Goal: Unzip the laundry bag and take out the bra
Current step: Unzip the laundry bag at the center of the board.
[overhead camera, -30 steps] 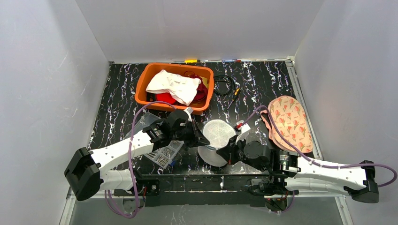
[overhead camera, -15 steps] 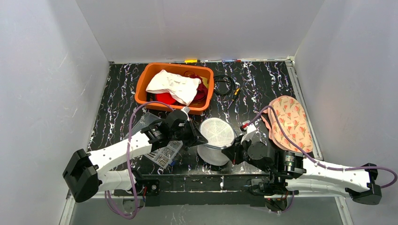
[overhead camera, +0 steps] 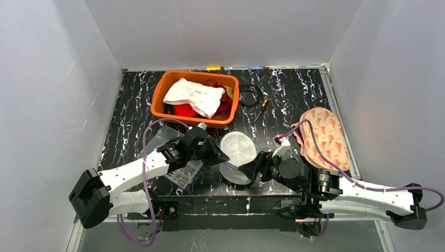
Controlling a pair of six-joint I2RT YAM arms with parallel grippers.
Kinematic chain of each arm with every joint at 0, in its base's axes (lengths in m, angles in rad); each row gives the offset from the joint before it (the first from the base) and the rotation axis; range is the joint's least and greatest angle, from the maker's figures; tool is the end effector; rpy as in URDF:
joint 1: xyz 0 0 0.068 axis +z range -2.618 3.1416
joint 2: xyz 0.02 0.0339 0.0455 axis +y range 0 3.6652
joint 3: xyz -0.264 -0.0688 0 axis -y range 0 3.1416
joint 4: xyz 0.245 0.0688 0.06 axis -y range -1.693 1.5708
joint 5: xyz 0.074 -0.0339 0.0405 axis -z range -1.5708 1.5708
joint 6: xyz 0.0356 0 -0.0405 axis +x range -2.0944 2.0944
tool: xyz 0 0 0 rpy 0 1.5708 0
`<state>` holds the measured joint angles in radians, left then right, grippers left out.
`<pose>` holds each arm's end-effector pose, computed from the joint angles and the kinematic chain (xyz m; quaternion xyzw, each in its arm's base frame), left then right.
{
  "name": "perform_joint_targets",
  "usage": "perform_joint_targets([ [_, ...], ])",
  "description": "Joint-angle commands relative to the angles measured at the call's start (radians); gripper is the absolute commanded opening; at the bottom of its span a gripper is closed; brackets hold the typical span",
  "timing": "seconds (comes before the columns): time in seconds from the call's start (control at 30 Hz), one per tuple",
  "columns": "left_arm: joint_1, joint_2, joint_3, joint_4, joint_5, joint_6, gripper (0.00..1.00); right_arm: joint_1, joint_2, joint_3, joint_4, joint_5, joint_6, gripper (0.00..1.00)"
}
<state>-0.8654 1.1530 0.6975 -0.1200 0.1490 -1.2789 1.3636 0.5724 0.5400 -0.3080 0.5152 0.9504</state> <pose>0.1587 -0.1945 0.2415 -0.1451 0.8649 -0.4493 0.1702 0.0468 0.1372 0.2735 -0.0181 0.8031 0.4273 0.4149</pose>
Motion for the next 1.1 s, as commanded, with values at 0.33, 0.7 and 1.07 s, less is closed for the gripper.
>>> perform_joint_targets([
  [0.33,-0.007,-0.116,-0.051,0.157,-0.136,-0.116,0.0,0.002,-0.036,-0.107,0.032,0.163,0.437,0.8],
  [0.7,-0.021,-0.144,-0.082,0.165,-0.174,-0.122,0.0,0.0,0.087,-0.094,0.188,0.284,0.449,0.76],
  [1.07,-0.052,-0.164,-0.085,0.167,-0.193,-0.1,0.0,-0.131,0.189,-0.098,0.299,0.133,0.462,0.7],
])
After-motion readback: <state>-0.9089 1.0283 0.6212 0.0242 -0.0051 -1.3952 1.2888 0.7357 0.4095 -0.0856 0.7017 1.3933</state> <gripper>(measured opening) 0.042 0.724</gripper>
